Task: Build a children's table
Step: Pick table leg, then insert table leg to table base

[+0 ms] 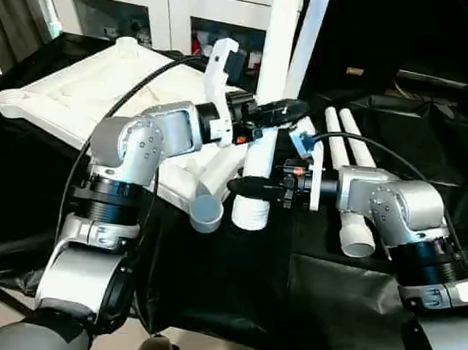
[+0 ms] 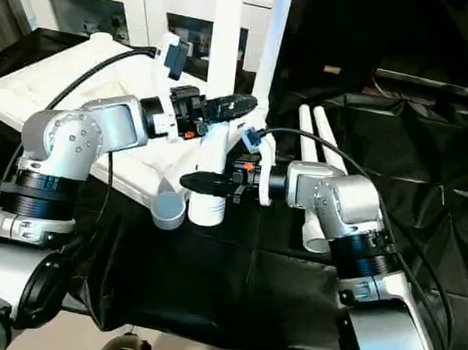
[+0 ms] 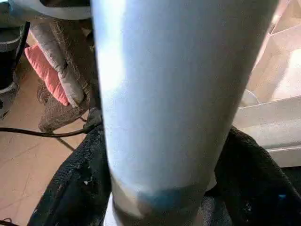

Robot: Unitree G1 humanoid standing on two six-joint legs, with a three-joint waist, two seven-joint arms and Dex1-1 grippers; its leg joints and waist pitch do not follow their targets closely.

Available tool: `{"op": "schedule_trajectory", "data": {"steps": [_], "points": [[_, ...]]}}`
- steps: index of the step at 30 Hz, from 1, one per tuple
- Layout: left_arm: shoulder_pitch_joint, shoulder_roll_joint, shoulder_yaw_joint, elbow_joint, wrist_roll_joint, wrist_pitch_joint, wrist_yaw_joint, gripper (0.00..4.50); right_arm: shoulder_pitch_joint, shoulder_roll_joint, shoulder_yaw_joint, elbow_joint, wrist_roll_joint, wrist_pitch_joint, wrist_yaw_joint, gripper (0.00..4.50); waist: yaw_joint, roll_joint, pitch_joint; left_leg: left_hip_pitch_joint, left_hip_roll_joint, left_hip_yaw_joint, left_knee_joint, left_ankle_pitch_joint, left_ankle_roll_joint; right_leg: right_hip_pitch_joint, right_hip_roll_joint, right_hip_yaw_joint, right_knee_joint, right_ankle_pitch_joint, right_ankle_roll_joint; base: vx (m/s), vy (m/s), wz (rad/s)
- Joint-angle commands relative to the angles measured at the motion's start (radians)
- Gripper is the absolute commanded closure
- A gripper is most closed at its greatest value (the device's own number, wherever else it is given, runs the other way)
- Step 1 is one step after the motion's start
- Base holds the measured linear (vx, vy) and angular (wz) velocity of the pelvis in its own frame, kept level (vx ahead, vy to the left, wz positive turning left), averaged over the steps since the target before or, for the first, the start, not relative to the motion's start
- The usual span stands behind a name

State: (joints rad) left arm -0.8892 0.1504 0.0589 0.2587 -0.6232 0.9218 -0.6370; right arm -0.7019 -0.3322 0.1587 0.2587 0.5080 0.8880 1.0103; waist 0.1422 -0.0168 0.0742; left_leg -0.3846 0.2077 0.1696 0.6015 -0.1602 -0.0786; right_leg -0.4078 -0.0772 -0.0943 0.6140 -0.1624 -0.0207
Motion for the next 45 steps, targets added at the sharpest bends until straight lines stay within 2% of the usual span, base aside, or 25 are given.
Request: {"op": "schedule_trajectory", "data": {"steps": [1, 11, 17, 19, 21, 23, 24, 25, 27, 28, 30, 33, 36, 37, 38, 39, 40, 41, 42, 44, 45], "points": [[-0.026, 0.002, -0.010, -0.017, -0.010, 0.010, -0.014, 2.64, 0.007, -0.007, 0.001, 0.008, -0.004, 0.002, -0.001, 1.72, -0.002, -0.012, -0.092, 0.015, 0.019, 0.000, -0.060, -0.122, -0.001, 0.063, -0.067, 0.050, -0.066, -0.216, -0.146, 0.000, 0.000, 0.00], [-0.027, 0.004, -0.008, -0.018, -0.014, 0.017, -0.027, 2.64, 0.006, -0.004, 0.003, 0.030, -0.015, 0.001, -0.002, 2.48, -0.002, -0.014, -0.092, 0.015, 0.019, 0.001, -0.059, -0.121, 0.000, 0.063, -0.067, 0.050, -0.066, -0.215, -0.145, 0.000, 0.000, 0.00], [-0.022, 0.010, -0.014, -0.021, -0.001, -0.002, -0.031, 2.64, 0.001, 0.001, -0.011, 0.043, -0.016, -0.011, -0.013, 2.57, -0.002, -0.014, -0.093, 0.015, 0.019, 0.001, -0.059, -0.115, 0.001, 0.063, -0.068, 0.050, -0.065, -0.212, -0.145, 0.000, 0.000, 0.00], [-0.021, 0.011, -0.011, -0.021, -0.012, 0.008, -0.040, 2.08, -0.001, 0.007, -0.019, 0.047, -0.016, -0.016, -0.020, 2.57, -0.002, -0.012, -0.093, 0.014, 0.019, 0.000, -0.059, -0.117, 0.000, 0.063, -0.068, 0.050, -0.066, -0.212, -0.145, 0.000, 0.000, 0.00], [-0.021, 0.012, -0.011, -0.021, -0.015, 0.011, -0.045, 1.94, -0.001, 0.008, -0.022, 0.049, -0.016, -0.019, -0.023, 2.57, -0.003, -0.012, -0.093, 0.015, 0.019, 0.001, -0.059, -0.114, -0.002, 0.063, -0.067, 0.050, -0.065, -0.208, -0.147, 0.000, 0.000, 0.00], [-0.017, -0.001, 0.015, -0.018, -0.015, -0.014, -0.017, 1.58, 0.001, 0.032, -0.055, 0.059, -0.008, -0.049, -0.049, 2.57, -0.003, -0.008, -0.093, 0.015, 0.019, 0.000, -0.059, -0.120, -0.004, 0.063, -0.068, 0.050, -0.064, -0.202, -0.154, 0.000, 0.000, 0.00], [-0.019, -0.012, 0.037, -0.006, -0.012, -0.045, 0.003, 1.58, 0.002, 0.044, -0.073, 0.063, -0.003, -0.068, -0.061, 2.57, -0.003, -0.008, -0.093, 0.015, 0.019, 0.000, -0.059, -0.124, -0.004, 0.062, -0.068, 0.050, -0.065, -0.204, -0.155, 0.000, 0.000, 0.00], [-0.026, -0.033, 0.098, 0.023, -0.019, -0.122, 0.035, 1.48, 0.002, 0.069, -0.121, 0.068, 0.017, -0.104, -0.091, 2.57, -0.002, -0.008, -0.093, 0.014, 0.019, 0.001, -0.058, -0.129, -0.006, 0.063, -0.071, 0.050, -0.069, -0.209, -0.158, 0.000, 0.000, 0.00], [-0.029, -0.038, 0.117, 0.034, -0.024, -0.143, 0.042, 1.48, 0.001, 0.075, -0.135, 0.070, 0.024, -0.114, -0.099, 2.57, -0.001, -0.010, -0.095, 0.015, 0.018, 0.000, -0.059, -0.127, -0.006, 0.064, -0.069, 0.049, -0.066, -0.203, -0.159, 0.000, 0.000, 0.00], [-0.032, -0.052, 0.175, 0.055, -0.035, -0.226, 0.066, 1.48, 0.000, 0.092, -0.176, 0.075, 0.036, -0.133, -0.140, 2.57, 0.000, -0.010, -0.095, 0.014, 0.018, -0.001, -0.059, -0.123, -0.006, 0.065, -0.068, 0.049, -0.066, -0.198, -0.155, 0.000, 0.000, 0.00], [-0.033, -0.047, 0.230, 0.074, -0.050, -0.279, 0.083, 1.48, 0.003, 0.099, -0.205, 0.080, 0.034, -0.161, -0.180, 2.57, -0.002, -0.011, -0.095, 0.013, 0.016, 0.000, -0.059, -0.124, -0.006, 0.066, -0.069, 0.049, -0.065, -0.196, -0.150, 0.000, 0.000, 0.00], [-0.022, -0.018, 0.241, 0.072, -0.043, -0.301, 0.056, 1.48, 0.009, 0.099, -0.219, 0.089, 0.019, -0.190, -0.215, 2.57, -0.003, -0.010, -0.095, 0.017, 0.018, -0.001, -0.060, -0.116, -0.004, 0.063, -0.068, 0.049, -0.063, -0.194, -0.143, 0.000, 0.000, 0.00], [0.012, 0.050, 0.177, 0.042, 0.008, -0.318, -0.046, 1.48, 0.020, 0.096, -0.218, 0.102, -0.032, -0.242, -0.267, 2.57, -0.005, -0.004, -0.094, 0.019, 0.019, -0.001, -0.063, -0.115, -0.007, 0.058, -0.068, 0.048, -0.065, -0.207, -0.139, 0.000, 0.000, 0.00], [0.067, 0.168, 0.011, 0.006, 0.127, -0.382, -0.221, 1.48, 0.034, 0.093, -0.210, 0.107, -0.091, -0.308, -0.320, 2.57, -0.004, 0.002, -0.094, 0.022, 0.022, -0.004, -0.066, -0.122, -0.020, 0.055, -0.070, 0.049, -0.063, -0.218, -0.129, 0.000, 0.000, 0.00], [0.095, 0.238, -0.086, -0.002, 0.201, -0.437, -0.319, 1.48, 0.044, 0.091, -0.208, 0.105, -0.120, -0.349, -0.344, 2.57, -0.008, 0.002, -0.094, 0.022, 0.023, -0.005, -0.069, -0.121, -0.023, 0.054, -0.068, 0.050, -0.062, -0.222, -0.122, 0.000, 0.000, 0.00], [0.111, 0.276, -0.141, -0.005, 0.241, -0.472, -0.373, 1.48, 0.050, 0.090, -0.209, 0.103, -0.134, -0.372, -0.355, 2.57, -0.011, 0.004, -0.092, 0.026, 0.023, -0.002, -0.070, -0.130, -0.028, 0.048, -0.065, 0.052, -0.064, -0.237, -0.107, 0.000, 0.000, 0.00], [0.125, 0.324, -0.199, 0.003, 0.276, -0.495, -0.448, 1.48, 0.057, 0.089, -0.213, 0.100, -0.146, -0.392, -0.376, 2.57, -0.015, 0.003, -0.092, 0.025, 0.021, -0.001, -0.069, -0.127, -0.034, 0.051, -0.064, 0.053, -0.058, -0.218, -0.115, 0.000, 0.000, 0.00], [0.130, 0.359, -0.239, 0.019, 0.311, -0.525, -0.498, 1.48, 0.062, 0.085, -0.214, 0.098, -0.154, -0.403, -0.388, 2.57, -0.013, 0.009, -0.094, 0.032, 0.022, 0.002, -0.068, -0.125, -0.040, 0.047, -0.064, 0.055, -0.057, -0.192, -0.129, 0.000, 0.000, 0.00], [0.130, 0.369, -0.250, 0.024, 0.322, -0.535, -0.511, 1.48, 0.064, 0.084, -0.215, 0.097, -0.157, -0.406, -0.391, 2.57, -0.014, 0.006, -0.092, 0.032, 0.020, 0.003, -0.069, -0.131, -0.037, 0.046, -0.063, 0.056, -0.061, -0.193, -0.135, 0.000, 0.000, 0.00], [0.116, 0.451, -0.359, 0.099, 0.451, -0.636, -0.590, 1.48, 0.082, 0.065, -0.205, 0.080, -0.171, -0.417, -0.393, 2.57, -0.015, 0.004, -0.090, 0.030, 0.021, 0.002, -0.073, -0.163, -0.046, 0.051, -0.065, 0.056, -0.057, -0.201, -0.143, 0.000, 0.000, 0.00], [0.109, 0.470, -0.386, 0.123, 0.488, -0.665, -0.608, 1.48, 0.088, 0.060, -0.200, 0.074, -0.174, -0.423, -0.384, 2.57, -0.016, -0.001, -0.089, 0.029, 0.021, 0.001, -0.074, -0.169, -0.045, 0.052, -0.065, 0.056, -0.060, -0.212, -0.138, 0.000, 0.000, 0.00]]}}
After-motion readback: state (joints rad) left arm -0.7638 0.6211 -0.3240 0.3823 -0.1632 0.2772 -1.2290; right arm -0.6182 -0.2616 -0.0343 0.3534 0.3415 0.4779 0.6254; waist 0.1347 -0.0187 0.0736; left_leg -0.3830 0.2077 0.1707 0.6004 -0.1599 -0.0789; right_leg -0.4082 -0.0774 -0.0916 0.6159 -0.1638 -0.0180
